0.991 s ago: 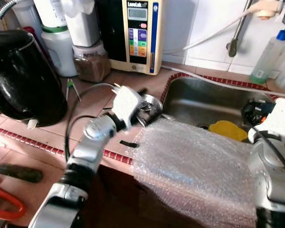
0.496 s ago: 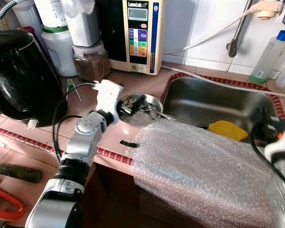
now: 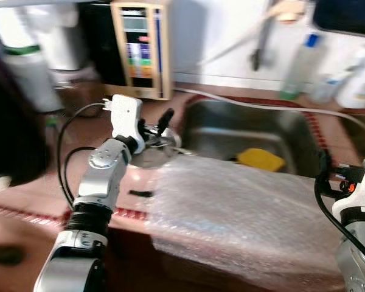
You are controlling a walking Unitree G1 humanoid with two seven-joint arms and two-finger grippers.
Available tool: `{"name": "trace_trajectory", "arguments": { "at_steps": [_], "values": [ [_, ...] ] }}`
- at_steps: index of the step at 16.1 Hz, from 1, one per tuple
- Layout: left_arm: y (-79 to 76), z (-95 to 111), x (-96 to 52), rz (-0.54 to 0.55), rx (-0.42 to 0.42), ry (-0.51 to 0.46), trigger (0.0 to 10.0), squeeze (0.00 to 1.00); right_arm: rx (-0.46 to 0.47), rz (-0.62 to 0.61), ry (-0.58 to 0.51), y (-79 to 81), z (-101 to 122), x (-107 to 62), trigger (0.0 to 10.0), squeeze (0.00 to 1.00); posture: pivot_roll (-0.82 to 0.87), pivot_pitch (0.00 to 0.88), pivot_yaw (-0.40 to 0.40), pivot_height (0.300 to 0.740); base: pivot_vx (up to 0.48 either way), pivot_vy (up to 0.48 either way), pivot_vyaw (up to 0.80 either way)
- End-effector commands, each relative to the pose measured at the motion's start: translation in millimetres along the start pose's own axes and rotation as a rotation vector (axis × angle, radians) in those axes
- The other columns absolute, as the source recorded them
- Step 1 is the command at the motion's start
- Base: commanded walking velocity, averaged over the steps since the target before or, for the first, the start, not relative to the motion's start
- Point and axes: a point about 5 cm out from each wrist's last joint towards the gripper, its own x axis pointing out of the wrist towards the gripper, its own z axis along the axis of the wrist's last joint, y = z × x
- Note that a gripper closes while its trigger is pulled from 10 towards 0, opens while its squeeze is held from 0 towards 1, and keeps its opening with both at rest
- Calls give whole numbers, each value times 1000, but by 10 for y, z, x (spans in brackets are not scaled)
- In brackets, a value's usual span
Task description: Kitchen organization
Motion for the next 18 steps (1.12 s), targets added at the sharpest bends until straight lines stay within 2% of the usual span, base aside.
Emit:
{"name": "trace_trajectory", "arguments": {
  "at_steps": [1, 7, 8, 12, 13, 14, 15, 17, 18],
  "values": [
    [23, 74, 6, 15, 10, -20, 10000, 0, 6, 16, -17, 27, 57, -8, 10000, 0, 1, 5, 3, 740, 0, 0, -769],
    [15, -20, -95, 14, -35, 9, 10000, 0, 10, 90, -21, 207, 55, -12, 10000, 0, 9, 23, 35, 740, 0, 0, 0],
    [-14, 6, -89, -6, -32, 2, 10000, 0, 9, 108, -35, 260, 69, -16, 10000, 0, 12, 23, 38, 740, 0, 0, 0],
    [-45, 2, -113, -9, 21, -9, 10000, 0, 27, 119, -34, 298, 68, -19, 10000, 0, 16, 25, 38, 740, 0, 0, 0],
    [-92, -49, -120, -90, -22, 21, 10000, 0, 43, 119, -22, 306, 51, -15, 10000, 0, 17, 25, 36, 740, 0, 0, -800],
    [-56, -86, -90, -67, 14, 37, 10000, 0, 40, 128, -27, 320, 54, -4, 10000, 0, 19, 25, 31, 740, 0, 0, -431],
    [-35, -90, -70, -57, 15, 42, 10000, 0, 40, 130, -27, 328, 53, 0, 10000, 0, 19, 23, 31, 740, 0, 0, -425],
    [20, -79, -14, -11, -26, 58, 10000, 0, 40, 135, -32, 344, 57, 8, 10000, 0, 12, 23, 33, 740, 0, 0, 0],
    [7, -82, -7, -27, -53, 74, 10000, 0, 39, 134, -32, 344, 57, 7, 10000, 0, 12, 24, 33, 740, 0, 0, 0]
  ]
}}
